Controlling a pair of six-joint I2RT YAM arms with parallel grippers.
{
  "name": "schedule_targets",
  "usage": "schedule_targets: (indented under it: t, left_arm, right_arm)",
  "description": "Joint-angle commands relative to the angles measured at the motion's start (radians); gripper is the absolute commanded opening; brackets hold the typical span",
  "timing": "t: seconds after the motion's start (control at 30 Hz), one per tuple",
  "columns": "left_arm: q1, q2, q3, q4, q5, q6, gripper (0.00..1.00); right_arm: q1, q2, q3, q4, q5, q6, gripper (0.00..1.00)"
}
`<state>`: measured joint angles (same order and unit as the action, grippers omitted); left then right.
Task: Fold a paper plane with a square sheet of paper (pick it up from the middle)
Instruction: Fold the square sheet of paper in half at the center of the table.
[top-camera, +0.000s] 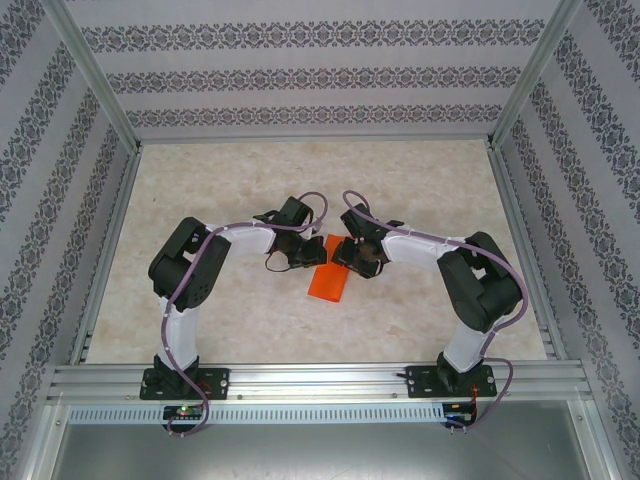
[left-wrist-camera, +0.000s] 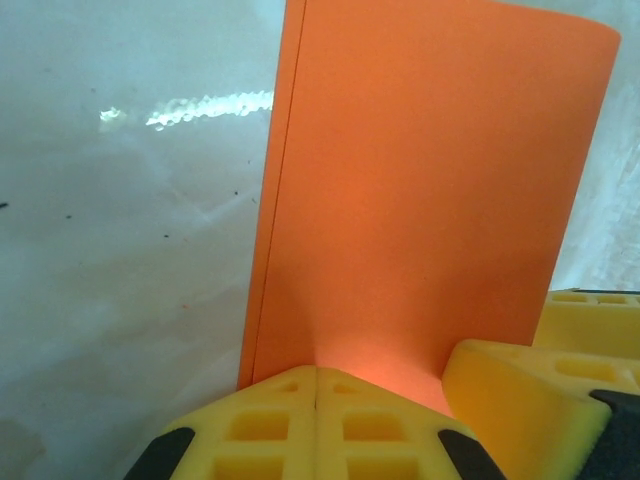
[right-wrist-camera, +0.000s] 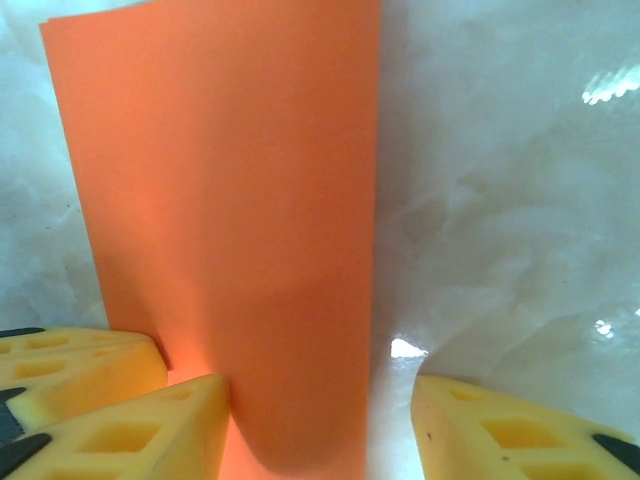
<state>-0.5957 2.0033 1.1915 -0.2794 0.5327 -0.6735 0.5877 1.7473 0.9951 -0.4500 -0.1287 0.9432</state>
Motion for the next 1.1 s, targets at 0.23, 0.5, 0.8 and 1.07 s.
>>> schedule_targets:
  t: [0.23,0.5,0.8,1.07]
  left_arm:
    - [-0.012,0.032,-0.003,-0.086,-0.06,0.043,0.0]
    - [-0.012,0.035,0.0,-0.092,-0.063,0.049,0.0]
    - [-0.012,0.035,-0.007,-0.092,-0.052,0.06,0.0]
    - [-0.012,0.042,-0.019,-0.089,-0.059,0.06,0.0]
  right_arm:
    - [-0.028,-0.302,-0.084,0.138,0.002,0.005,0.62]
    - [-0.021,-0.221,-0.174,0.393,-0.184,0.096,0.1]
    - [-0.025,-0.138,-0.226,0.397,-0.183,0.082,0.06]
    - [-0.036,-0.089,-0.277,0.389,-0.177,0.041,0.1]
